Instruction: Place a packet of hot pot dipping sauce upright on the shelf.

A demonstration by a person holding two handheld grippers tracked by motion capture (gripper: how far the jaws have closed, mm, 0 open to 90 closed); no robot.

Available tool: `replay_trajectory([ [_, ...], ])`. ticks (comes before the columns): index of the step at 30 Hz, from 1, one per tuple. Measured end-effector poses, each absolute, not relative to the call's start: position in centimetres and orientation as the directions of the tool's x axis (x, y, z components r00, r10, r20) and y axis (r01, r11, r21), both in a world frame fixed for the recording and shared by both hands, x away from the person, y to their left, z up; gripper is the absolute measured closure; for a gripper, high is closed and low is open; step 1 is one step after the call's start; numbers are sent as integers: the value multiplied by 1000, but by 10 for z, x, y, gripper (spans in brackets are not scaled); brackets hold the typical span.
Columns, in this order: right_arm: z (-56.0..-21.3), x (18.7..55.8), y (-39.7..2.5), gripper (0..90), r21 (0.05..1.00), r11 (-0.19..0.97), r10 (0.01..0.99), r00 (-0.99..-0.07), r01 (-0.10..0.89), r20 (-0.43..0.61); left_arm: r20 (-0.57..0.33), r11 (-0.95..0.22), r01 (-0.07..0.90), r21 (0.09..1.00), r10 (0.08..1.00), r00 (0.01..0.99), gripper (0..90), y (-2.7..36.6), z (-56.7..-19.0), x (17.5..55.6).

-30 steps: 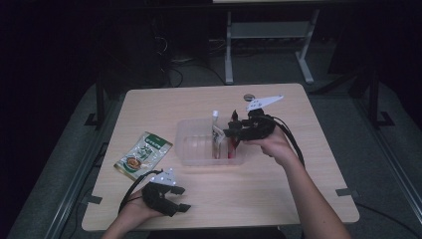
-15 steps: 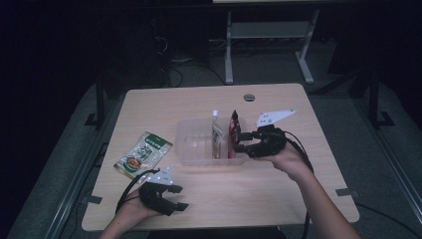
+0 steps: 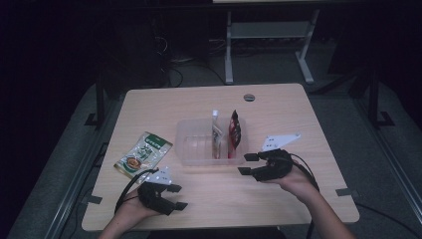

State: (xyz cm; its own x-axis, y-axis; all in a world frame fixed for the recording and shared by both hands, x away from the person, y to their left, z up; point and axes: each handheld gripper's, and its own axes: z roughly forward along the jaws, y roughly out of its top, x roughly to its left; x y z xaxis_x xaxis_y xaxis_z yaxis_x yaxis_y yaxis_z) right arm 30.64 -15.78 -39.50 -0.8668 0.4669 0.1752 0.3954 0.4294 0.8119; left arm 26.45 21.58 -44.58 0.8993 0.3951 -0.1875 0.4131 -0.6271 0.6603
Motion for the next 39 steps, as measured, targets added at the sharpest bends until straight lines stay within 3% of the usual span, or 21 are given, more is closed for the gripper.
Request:
replay_trajectory([
  [20, -426, 273, -180, 364, 774, 451, 509, -840, 445, 186, -173, -597, 452, 663, 466, 868, 335, 230, -439, 268],
  [36, -436, 274, -182, 354, 751, 464, 511, -834, 470, 206, -122, -529, 511, 678, 605, 787, 362, 274, -422, 282],
  [39, -437, 275, -181, 354, 750, 469, 511, -836, 466, 201, -76, -533, 513, 673, 640, 764, 370, 287, -418, 287],
])
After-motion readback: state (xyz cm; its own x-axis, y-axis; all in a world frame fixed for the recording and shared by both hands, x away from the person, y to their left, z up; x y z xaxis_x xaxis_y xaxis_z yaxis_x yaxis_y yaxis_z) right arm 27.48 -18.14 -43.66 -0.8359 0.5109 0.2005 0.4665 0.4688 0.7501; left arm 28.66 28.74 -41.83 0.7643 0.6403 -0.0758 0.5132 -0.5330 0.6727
